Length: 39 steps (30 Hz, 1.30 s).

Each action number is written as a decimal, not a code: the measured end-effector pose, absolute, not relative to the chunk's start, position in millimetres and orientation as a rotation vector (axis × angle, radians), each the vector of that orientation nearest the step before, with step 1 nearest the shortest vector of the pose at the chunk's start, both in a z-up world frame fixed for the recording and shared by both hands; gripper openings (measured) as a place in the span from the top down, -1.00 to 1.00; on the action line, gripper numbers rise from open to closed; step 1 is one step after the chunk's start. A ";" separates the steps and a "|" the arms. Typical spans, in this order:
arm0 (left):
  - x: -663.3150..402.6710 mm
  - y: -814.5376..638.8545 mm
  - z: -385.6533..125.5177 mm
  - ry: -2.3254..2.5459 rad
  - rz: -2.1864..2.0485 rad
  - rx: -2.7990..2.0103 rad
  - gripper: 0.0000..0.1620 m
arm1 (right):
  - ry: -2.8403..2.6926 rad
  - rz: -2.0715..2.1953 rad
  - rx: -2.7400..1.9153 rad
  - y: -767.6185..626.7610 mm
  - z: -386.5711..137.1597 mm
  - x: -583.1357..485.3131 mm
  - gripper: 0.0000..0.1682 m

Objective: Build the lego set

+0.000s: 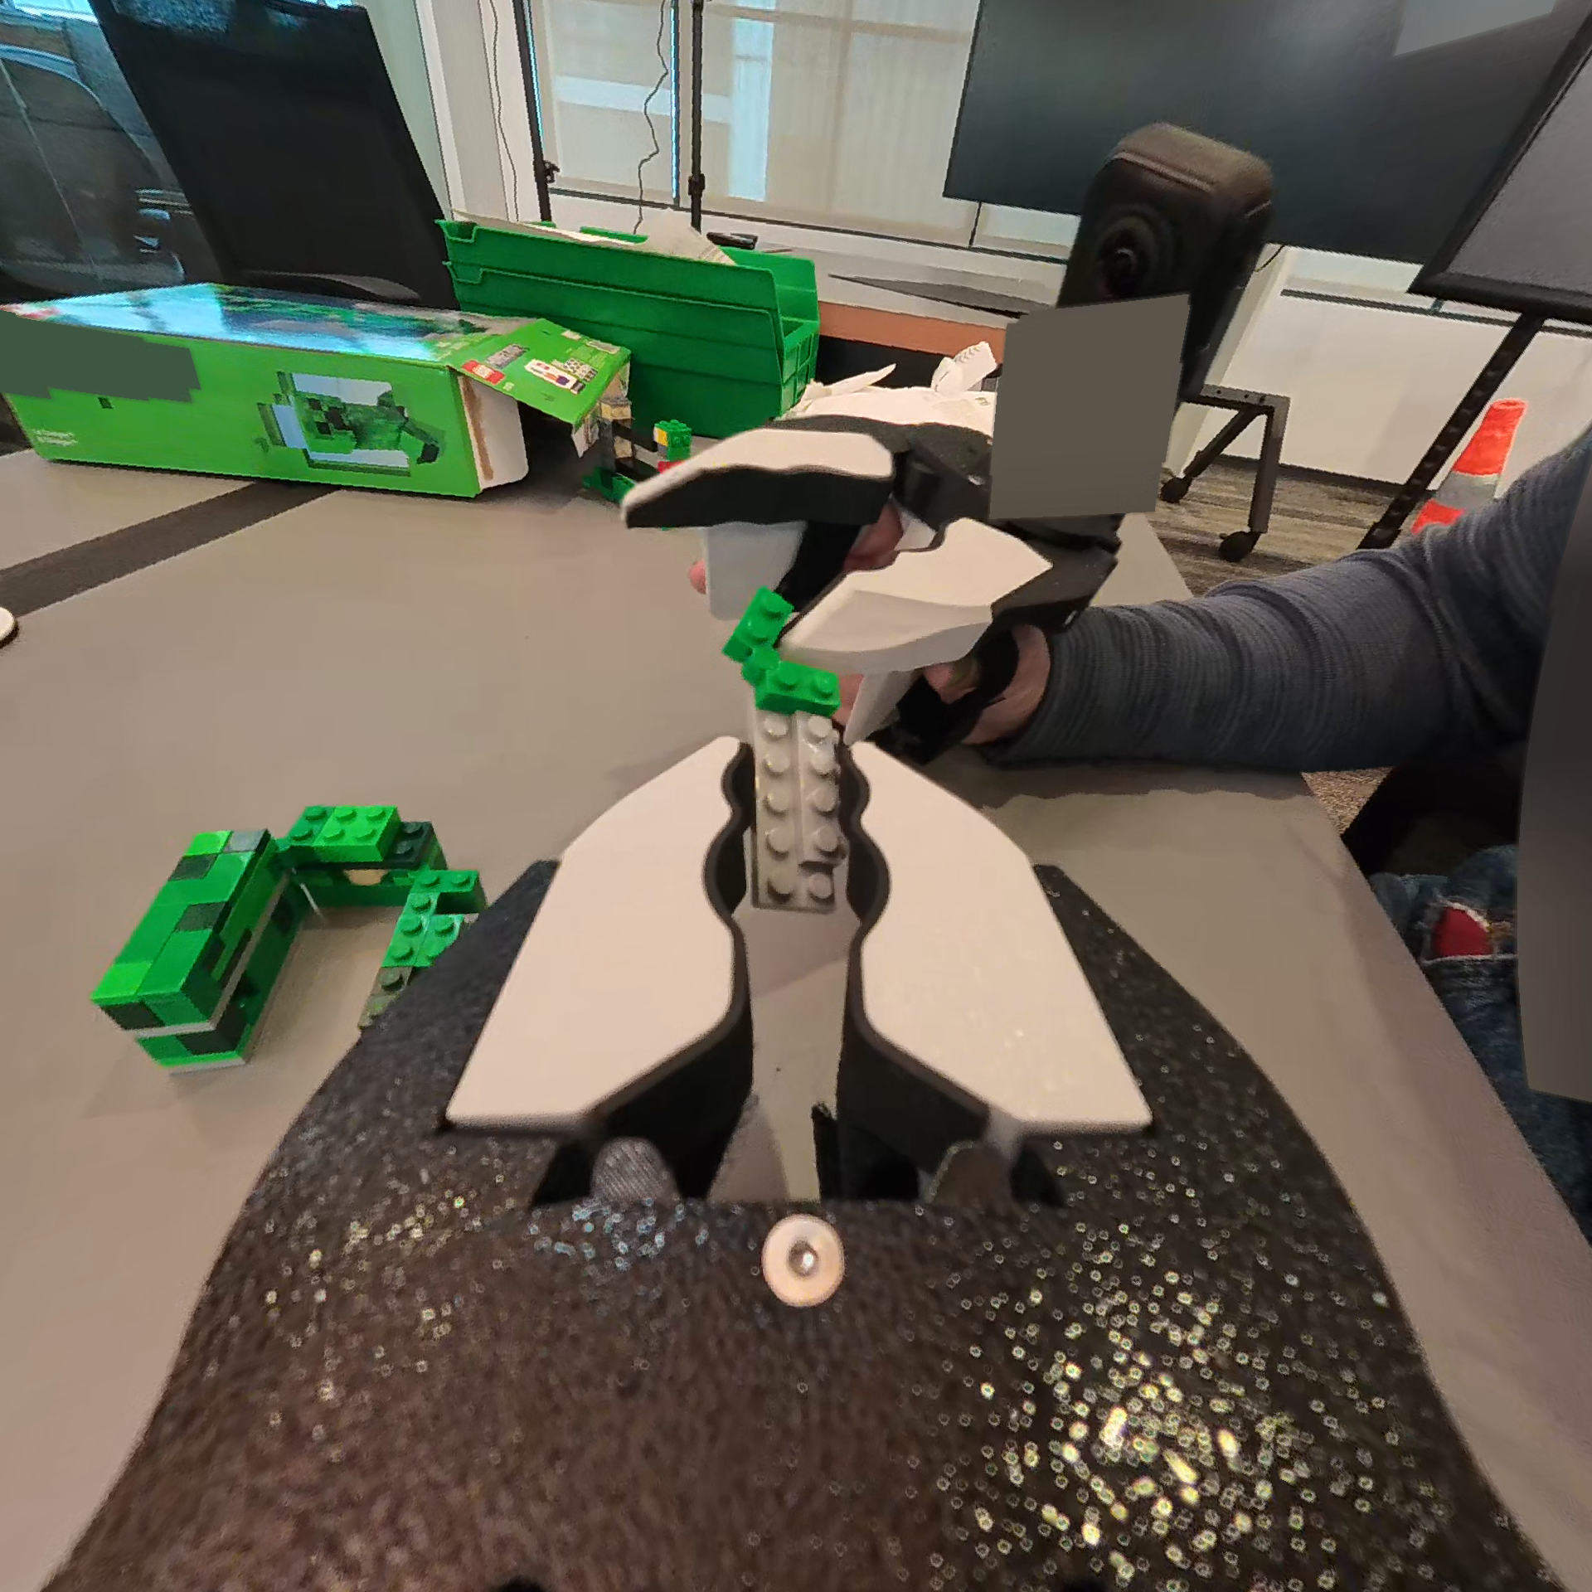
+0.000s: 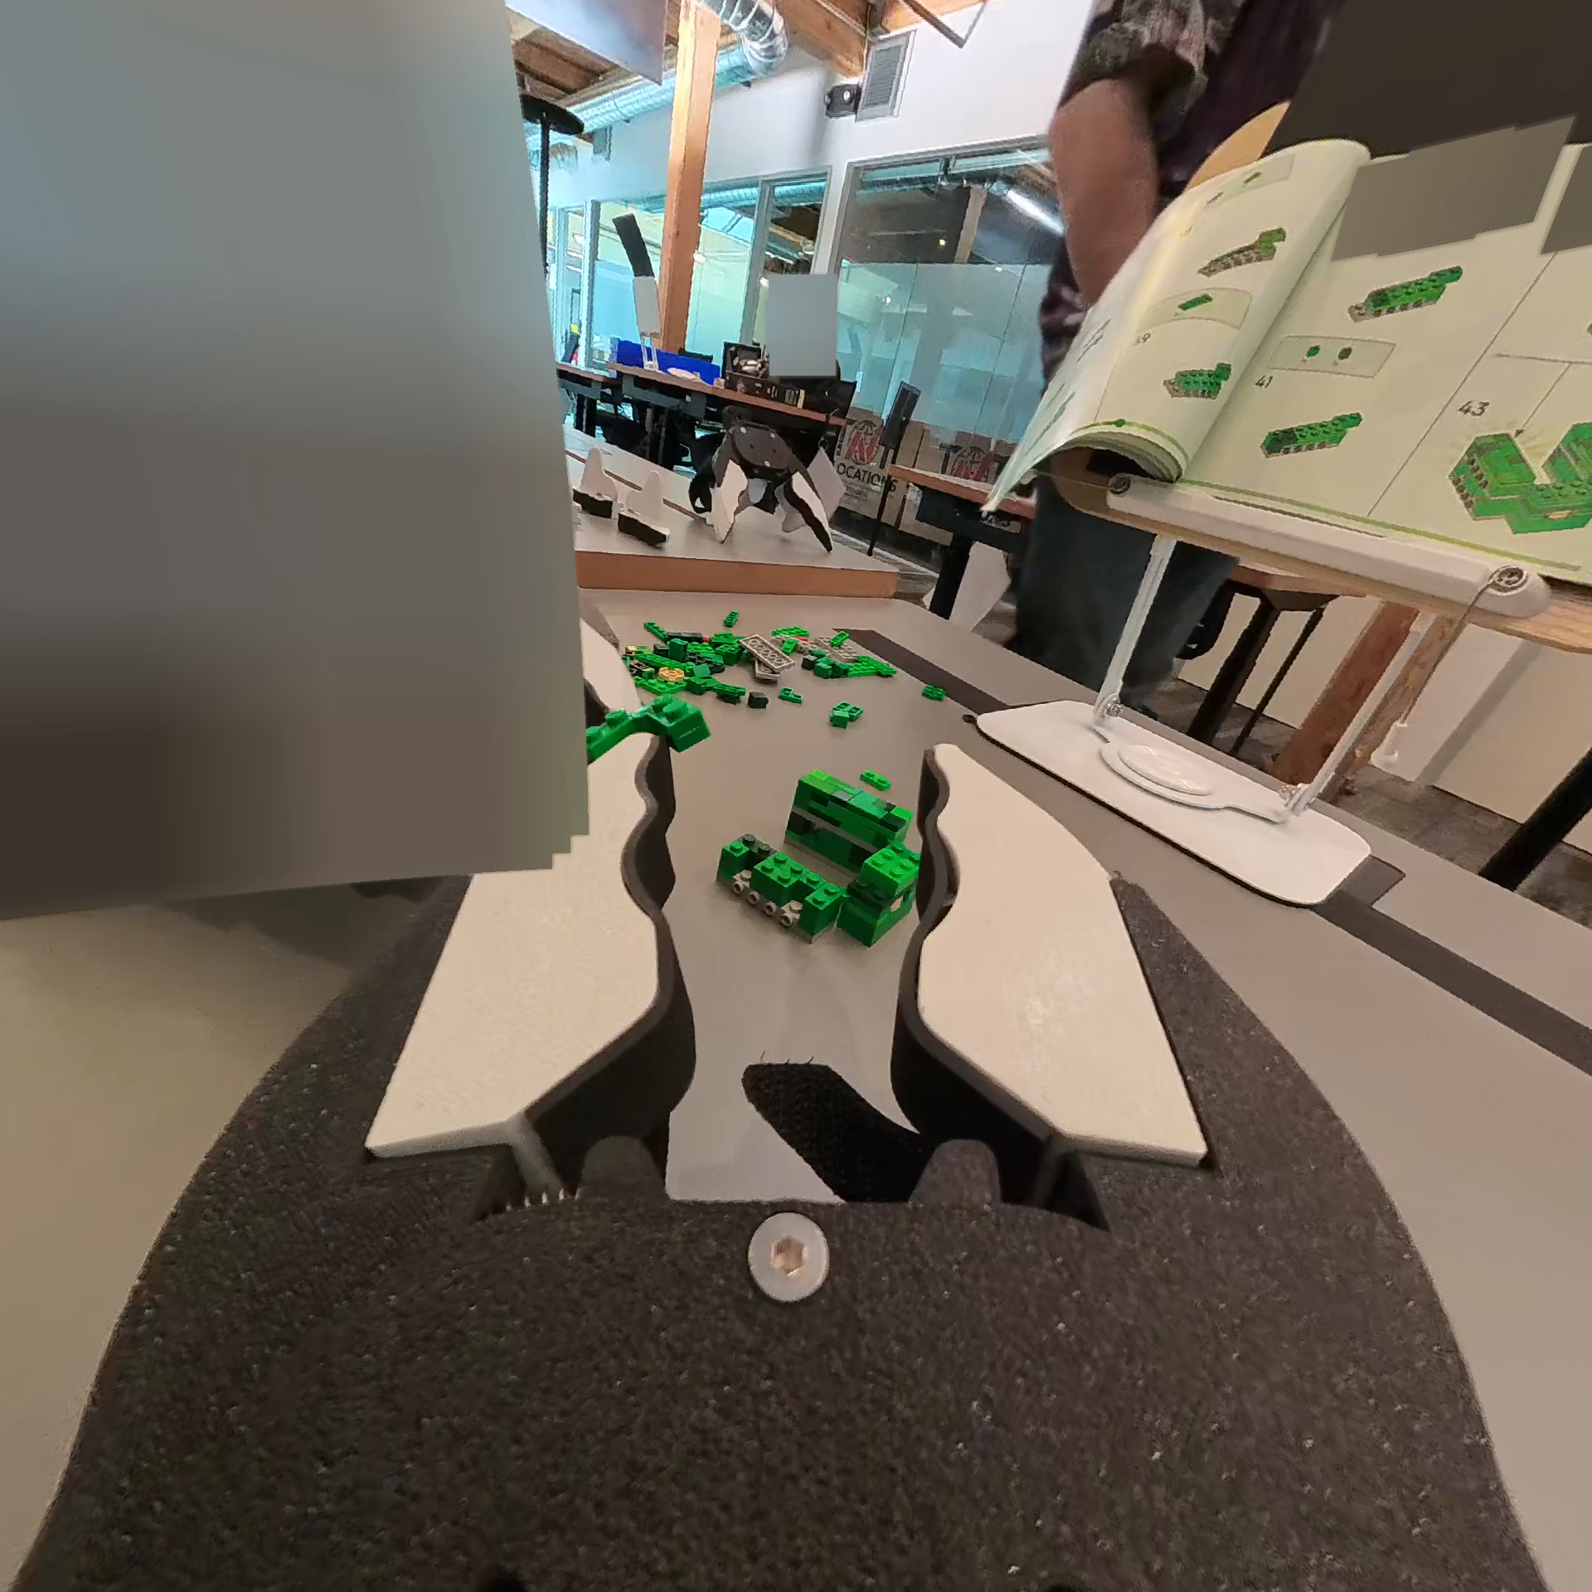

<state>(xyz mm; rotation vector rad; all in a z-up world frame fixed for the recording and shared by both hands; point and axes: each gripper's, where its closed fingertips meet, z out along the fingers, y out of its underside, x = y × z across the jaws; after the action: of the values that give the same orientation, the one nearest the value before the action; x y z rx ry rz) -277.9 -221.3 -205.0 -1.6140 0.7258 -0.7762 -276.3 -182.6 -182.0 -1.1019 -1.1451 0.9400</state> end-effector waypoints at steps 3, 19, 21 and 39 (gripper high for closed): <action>-277.2 -221.4 -206.0 0.734 -0.765 -1.618 0.77 | -1.155 0.926 -1.094 -183.8 -182.6 -275.6 0.39; -276.0 -223.3 -213.1 0.813 -0.691 -1.642 0.77 | -1.170 0.938 -1.124 -181.8 -186.2 -278.5 0.39; -276.4 -222.7 -213.2 0.807 -0.690 -1.641 0.77 | -1.171 0.939 -1.125 -181.8 -186.2 -278.4 0.40; -256.7 -256.5 -236.3 1.146 -0.830 -1.690 0.78 | -1.655 1.269 -1.022 -234.6 -209.3 -253.6 0.72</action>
<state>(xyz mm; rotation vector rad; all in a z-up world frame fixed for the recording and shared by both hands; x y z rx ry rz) -256.7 -256.5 -236.3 -1.6904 1.1459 -0.8303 -253.6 -234.6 -209.3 -1.0219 -1.6548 1.2692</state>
